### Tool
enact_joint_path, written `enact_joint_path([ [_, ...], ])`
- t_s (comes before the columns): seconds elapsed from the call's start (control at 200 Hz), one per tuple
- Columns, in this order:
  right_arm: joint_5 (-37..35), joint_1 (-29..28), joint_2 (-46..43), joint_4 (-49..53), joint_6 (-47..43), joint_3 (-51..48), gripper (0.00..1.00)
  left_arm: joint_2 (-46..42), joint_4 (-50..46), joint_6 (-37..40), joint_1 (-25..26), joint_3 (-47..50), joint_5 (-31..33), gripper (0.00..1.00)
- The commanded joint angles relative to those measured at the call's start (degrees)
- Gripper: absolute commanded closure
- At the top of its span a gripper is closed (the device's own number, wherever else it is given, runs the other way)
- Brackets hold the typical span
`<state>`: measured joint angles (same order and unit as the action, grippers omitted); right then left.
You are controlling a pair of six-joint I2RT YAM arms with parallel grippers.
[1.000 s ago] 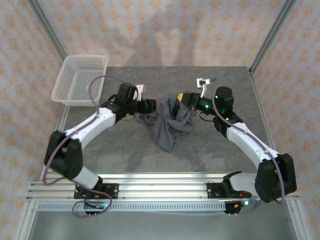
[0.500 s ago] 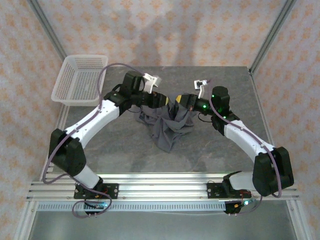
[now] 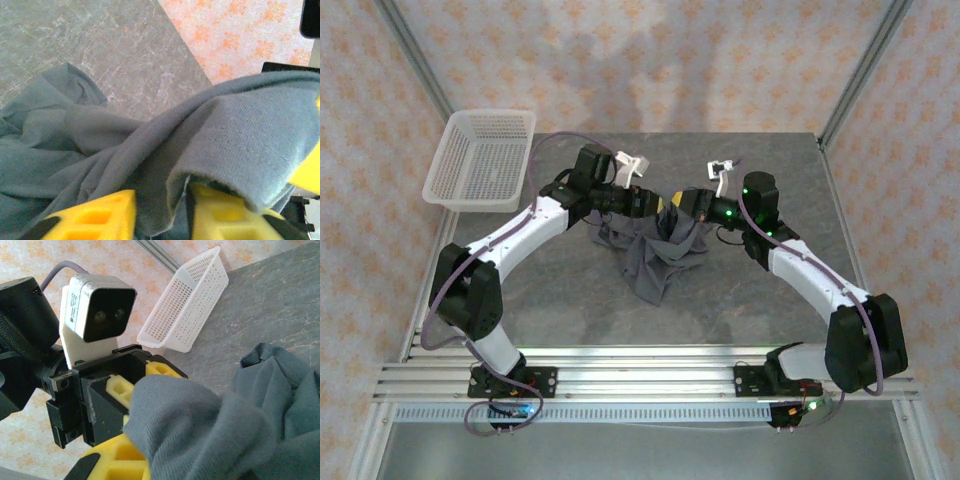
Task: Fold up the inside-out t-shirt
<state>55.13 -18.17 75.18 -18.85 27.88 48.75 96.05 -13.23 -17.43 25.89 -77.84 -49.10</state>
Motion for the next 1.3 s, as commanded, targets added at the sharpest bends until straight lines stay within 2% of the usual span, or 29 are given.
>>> enact_joint_path([
  [0.0, 1.07, 0.32, -0.01, -1.34, -0.41, 1.91, 1.00, 0.37, 3.64, -1.58, 0.39, -0.28, -0.21, 0.81],
  [0.07, 0.25, 0.39, 0.09, -1.28, -0.20, 1.88, 1.00, 0.13, 4.92, -3.18, 0.35, -0.28, 0.05, 1.00],
  [0.12, -1.70, 0.84, 0.16, -1.09, 0.58, 1.42, 1.00, -0.30, 8.89, -8.03, -0.08, 0.30, -1.22, 1.00],
  [0.205, -5.42, 3.29, 0.92, -3.71, 3.55, -1.25, 1.00, -1.53, 22.22, -23.54, -0.75, 1.79, -4.55, 1.00],
  [0.285, -9.68, 5.34, 2.88, 2.91, -0.98, -1.77, 0.95, -2.63, 27.36, -29.92, -0.37, 0.39, -6.61, 1.00],
  [0.36, -8.21, 5.59, 4.18, 7.27, -4.36, 0.04, 0.93, -4.19, 21.62, -26.99, 0.44, -2.54, -6.35, 1.00],
  [0.39, -7.52, 5.54, 4.02, 6.37, -3.95, 0.29, 0.89, -4.83, 17.92, -24.41, 0.84, -3.63, -5.87, 1.00],
  [0.46, -9.71, 5.53, 1.56, 5.70, -3.29, 0.23, 0.67, -5.62, 9.53, -18.79, 1.65, -5.89, -4.83, 1.00],
  [0.545, -16.72, 5.28, -4.53, 8.24, -6.97, -1.55, 0.61, -5.62, 5.97, -16.72, 1.75, -6.32, -4.69, 1.00],
  [0.635, -26.47, 3.19, -12.93, 8.47, -12.93, -6.08, 0.58, -5.14, 6.59, -16.93, 1.79, -5.53, -4.39, 1.00],
  [0.775, -41.46, -6.58, -20.51, 10.41, -28.43, -8.74, 0.58, -3.84, 8.71, -18.36, 1.97, -5.03, -5.04, 1.00],
  [0.866, -50.71, -12.76, -20.20, 12.33, -34.98, -7.16, 0.69, -3.22, 6.44, -16.88, 2.13, -6.18, -4.88, 1.00],
  [0.966, -58.40, -16.76, -18.15, 11.58, -39.92, -6.67, 0.77, -2.72, 4.59, -15.63, 2.13, -6.97, -4.70, 1.00],
  [1.081, -60.59, -19.57, -13.22, 12.83, -45.83, -5.86, 0.80, -2.81, 4.36, -15.47, 2.14, -6.80, -4.04, 1.00],
  [1.131, -62.08, -19.94, -10.23, 14.42, -46.92, -4.86, 0.78, -2.72, 4.58, -15.60, 2.13, -6.62, -3.90, 1.00],
  [1.226, -65.62, -20.12, -6.10, 14.86, -47.09, -3.58, 0.58, -2.62, 4.28, -15.60, 2.23, -6.49, -3.68, 1.00],
  [1.296, -65.86, -20.09, -4.29, 12.76, -47.63, -3.37, 0.54, -2.64, 4.14, -15.47, 2.22, -6.36, -3.59, 1.00],
])
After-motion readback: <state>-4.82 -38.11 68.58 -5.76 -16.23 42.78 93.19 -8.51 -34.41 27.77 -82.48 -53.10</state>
